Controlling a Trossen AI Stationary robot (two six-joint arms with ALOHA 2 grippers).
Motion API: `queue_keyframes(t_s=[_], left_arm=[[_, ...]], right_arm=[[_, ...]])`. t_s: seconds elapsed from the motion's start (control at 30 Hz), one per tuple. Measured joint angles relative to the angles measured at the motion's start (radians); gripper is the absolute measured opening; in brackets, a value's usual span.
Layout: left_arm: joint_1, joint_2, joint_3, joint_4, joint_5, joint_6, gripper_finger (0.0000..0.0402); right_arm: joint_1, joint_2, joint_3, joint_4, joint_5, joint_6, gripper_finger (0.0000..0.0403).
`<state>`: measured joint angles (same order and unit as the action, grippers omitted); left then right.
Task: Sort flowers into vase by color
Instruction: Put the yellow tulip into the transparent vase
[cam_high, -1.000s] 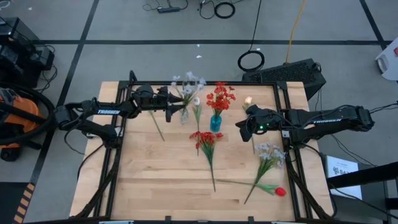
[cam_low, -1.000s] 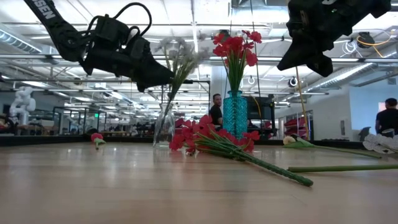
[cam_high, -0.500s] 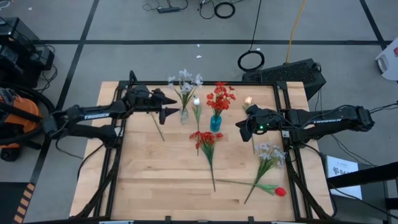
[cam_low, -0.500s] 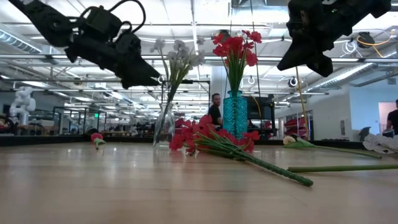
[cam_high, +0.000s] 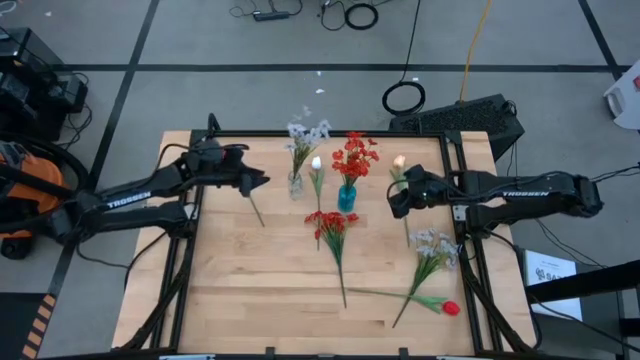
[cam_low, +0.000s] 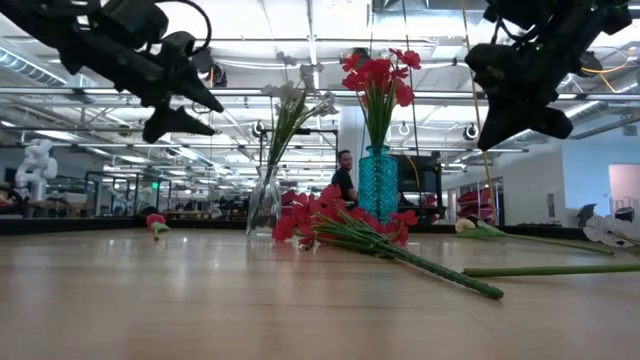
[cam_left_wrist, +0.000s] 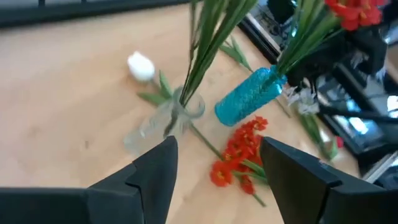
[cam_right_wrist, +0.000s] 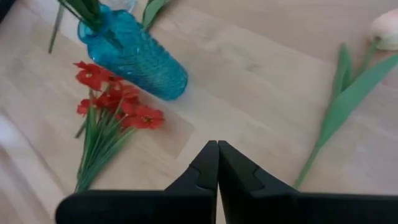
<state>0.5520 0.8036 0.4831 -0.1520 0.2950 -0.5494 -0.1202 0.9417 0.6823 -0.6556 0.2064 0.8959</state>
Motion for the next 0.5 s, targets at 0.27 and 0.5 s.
queue_keyframes(t_s=[0.27,0.5], left_arm=[[-0.133,-0.09,0.009,-0.241,-0.203,-0.17,0.0221],[-0.335,-0.113,0.058,-0.317,-0.411,-0.303,0.0196]], right_arm=[[-0.072,0.0,0.0,-0.001,0.002,-0.088,0.0],[-0.159,0.002,0.0,-0.021,0.002,-0.088,0.0017]])
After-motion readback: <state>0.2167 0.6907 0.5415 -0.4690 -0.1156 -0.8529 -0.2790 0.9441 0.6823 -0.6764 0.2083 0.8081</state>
